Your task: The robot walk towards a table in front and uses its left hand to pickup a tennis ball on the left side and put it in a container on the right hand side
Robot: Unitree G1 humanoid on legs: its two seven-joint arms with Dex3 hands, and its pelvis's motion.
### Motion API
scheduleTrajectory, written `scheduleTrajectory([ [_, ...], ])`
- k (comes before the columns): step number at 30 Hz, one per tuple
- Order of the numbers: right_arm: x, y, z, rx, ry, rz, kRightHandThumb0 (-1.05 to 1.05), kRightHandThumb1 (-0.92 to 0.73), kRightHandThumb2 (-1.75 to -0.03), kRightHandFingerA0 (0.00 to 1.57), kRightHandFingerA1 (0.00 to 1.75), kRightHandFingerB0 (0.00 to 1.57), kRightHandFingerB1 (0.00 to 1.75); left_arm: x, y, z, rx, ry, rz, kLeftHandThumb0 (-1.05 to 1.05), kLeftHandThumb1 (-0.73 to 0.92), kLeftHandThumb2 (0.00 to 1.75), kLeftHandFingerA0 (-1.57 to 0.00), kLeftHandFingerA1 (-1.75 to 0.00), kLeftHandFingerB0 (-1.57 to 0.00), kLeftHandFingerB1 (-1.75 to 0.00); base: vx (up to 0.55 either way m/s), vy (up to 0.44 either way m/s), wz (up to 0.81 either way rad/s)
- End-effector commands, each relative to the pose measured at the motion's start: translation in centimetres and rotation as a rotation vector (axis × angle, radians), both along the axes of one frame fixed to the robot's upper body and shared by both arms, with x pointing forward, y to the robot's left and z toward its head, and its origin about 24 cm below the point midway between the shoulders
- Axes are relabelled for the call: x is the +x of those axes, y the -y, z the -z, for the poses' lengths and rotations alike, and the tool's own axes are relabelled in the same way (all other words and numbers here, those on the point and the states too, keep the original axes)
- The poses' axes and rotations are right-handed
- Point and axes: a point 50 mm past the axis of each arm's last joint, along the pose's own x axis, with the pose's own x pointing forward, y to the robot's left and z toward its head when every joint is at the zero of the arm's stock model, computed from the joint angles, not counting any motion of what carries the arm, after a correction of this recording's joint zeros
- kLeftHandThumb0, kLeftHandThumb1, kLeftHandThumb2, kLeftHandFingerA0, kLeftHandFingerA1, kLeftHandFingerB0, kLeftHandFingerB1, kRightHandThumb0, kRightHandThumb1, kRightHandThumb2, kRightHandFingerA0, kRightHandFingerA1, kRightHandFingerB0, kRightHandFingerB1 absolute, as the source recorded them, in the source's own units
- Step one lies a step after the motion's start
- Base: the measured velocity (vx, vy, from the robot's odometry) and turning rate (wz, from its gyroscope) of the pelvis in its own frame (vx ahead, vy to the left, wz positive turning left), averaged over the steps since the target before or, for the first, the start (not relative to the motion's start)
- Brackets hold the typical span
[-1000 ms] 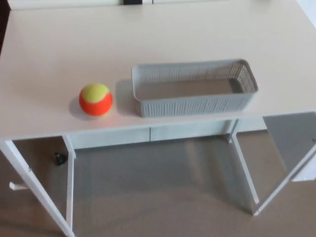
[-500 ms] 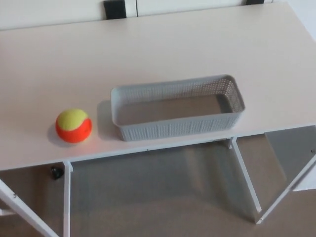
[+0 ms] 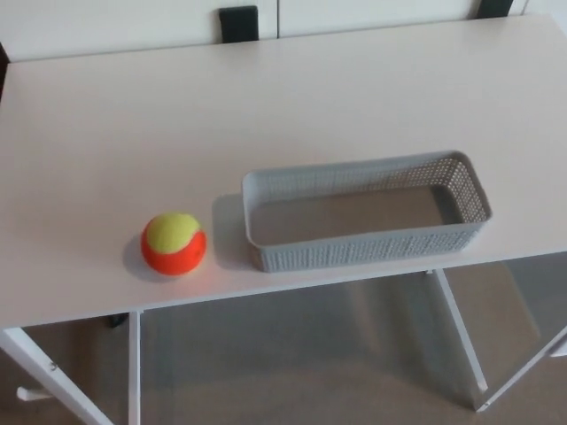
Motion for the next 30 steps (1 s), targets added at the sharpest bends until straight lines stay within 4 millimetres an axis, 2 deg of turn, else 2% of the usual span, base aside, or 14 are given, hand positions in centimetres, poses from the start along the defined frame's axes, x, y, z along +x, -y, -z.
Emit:
scheduleTrajectory([
  [1, -0.1, 0.5, 0.0, -0.021, 0.001, 0.015, -0.27, -0.46, -0.61, 0.58, 0.47, 0.36, 0.41, -0.2, -0.2, 0.0, 0.017, -0.025, 0.008, -0.04, 0.48, 0.52, -0.59, -0.47, -0.41, -0.41, 0.02, -0.101, 0.06],
  [10, -0.2, 0.3, -0.2, -0.014, 0.002, 0.008, -0.31, -0.46, -0.63, 0.56, 0.48, 0.35, 0.41, -0.1, -0.2, 0.0, 0.02, -0.03, 0.022, -0.05, 0.47, 0.52, -0.6, -0.47, -0.41, -0.42, 0.01, -0.069, 0.01],
  [14, -0.4, 0.4, 0.1, -0.015, -0.004, 0.013, -0.31, -0.45, -0.62, 0.58, 0.49, 0.36, 0.42, -0.5, 0.2, -0.3, 0.038, -0.038, 0.122, -0.12, 0.46, 0.54, -0.59, -0.45, -0.41, -0.41, 0.0, -0.04, 0.0],
  [17, -0.5, 0.4, 0.2, -0.015, -0.005, 0.014, -0.31, -0.45, -0.62, 0.58, 0.49, 0.36, 0.42, -0.5, 0.3, -0.3, 0.041, -0.041, 0.132, -0.12, 0.46, 0.54, -0.59, -0.45, -0.41, -0.41, 0.0, -0.085, 0.01],
  [18, -0.3, 0.7, 0.1, -0.015, -0.008, 0.025, -0.32, -0.45, -0.63, 0.57, 0.48, 0.35, 0.41, -0.3, 3.0, -1.4, 0.027, 0.018, 0.346, -0.18, 0.42, 0.54, -0.58, -0.44, -0.42, -0.4, 0.0, -0.086, 0.02],
  [19, -0.2, 0.8, 0.1, -0.015, -0.009, 0.03, -0.32, -0.45, -0.63, 0.57, 0.48, 0.35, 0.41, -0.4, 4.4, -2.0, 0.015, 0.043, 0.437, -0.18, 0.42, 0.54, -0.58, -0.44, -0.42, -0.4, 0.0, -0.086, 0.02],
  [20, -0.2, 0.8, 0.1, -0.015, -0.009, 0.03, -0.32, -0.45, -0.63, 0.57, 0.48, 0.35, 0.41, -0.4, 4.4, -2.0, 0.015, 0.042, 0.437, -0.18, 0.42, 0.54, -0.58, -0.44, -0.42, -0.4, 0.0, -0.087, 0.04],
  [21, 0.0, 0.8, 0.1, -0.017, -0.007, 0.025, -0.32, -0.45, -0.63, 0.58, 0.49, 0.36, 0.41, -1.2, 6.0, -3.0, -0.048, 0.09, 0.538, -0.35, 0.35, 0.58, -0.57, -0.45, -0.45, -0.42, -0.01, -0.091, 0.0],
  [22, 0.2, 0.7, 0.2, -0.019, -0.004, 0.018, -0.32, -0.45, -0.63, 0.58, 0.49, 0.36, 0.41, -2.3, 8.1, -4.4, -0.135, 0.151, 0.662, -0.35, 0.35, 0.58, -0.57, -0.45, -0.45, -0.42, -0.01, -0.09, 0.03],
  [23, 0.1, 0.7, 0.2, -0.014, -0.006, 0.017, -0.3, -0.46, -0.62, 0.56, 0.48, 0.35, 0.41, -2.8, 8.8, -5.2, -0.178, 0.169, 0.702, -0.29, 0.4, 0.58, -0.53, -0.44, -0.41, -0.4, 0.0, 0.0, 0.0],
  [26, -0.1, 0.5, 0.1, -0.006, -0.005, 0.018, -0.29, -0.46, -0.62, 0.56, 0.48, 0.36, 0.41, -3.4, 10.0, -7.9, -0.274, 0.216, 0.773, -0.29, 0.39, 0.58, -0.51, -0.44, -0.4, -0.4, 0.0, 0.0, 0.0],
  [28, -0.1, 0.5, 0.1, -0.006, -0.005, 0.018, -0.29, -0.46, -0.62, 0.56, 0.48, 0.36, 0.41, -3.4, 10.1, -8.0, -0.275, 0.214, 0.773, -0.29, 0.39, 0.58, -0.51, -0.44, -0.4, -0.4, 0.0, 0.0, 0.0],
  [29, -0.2, 0.8, 0.2, 0.013, -0.006, 0.042, -0.23, -0.52, -0.55, 0.58, 0.44, 0.37, 0.37, -2.7, 12.3, -16.1, -0.554, 0.427, 0.864, -0.49, 0.43, 0.54, -0.51, -0.39, -0.39, -0.36, 0.0, 0.0, 0.0],
  [30, 0.0, 0.7, 0.1, 0.016, -0.005, 0.046, -0.29, -0.46, -0.62, 0.55, 0.48, 0.35, 0.41, -1.9, 13.2, -20.0, -0.639, 0.637, 0.923, -0.47, 0.46, 0.54, -0.55, -0.4, -0.38, -0.36, 0.0, 0.0, 0.0],
])
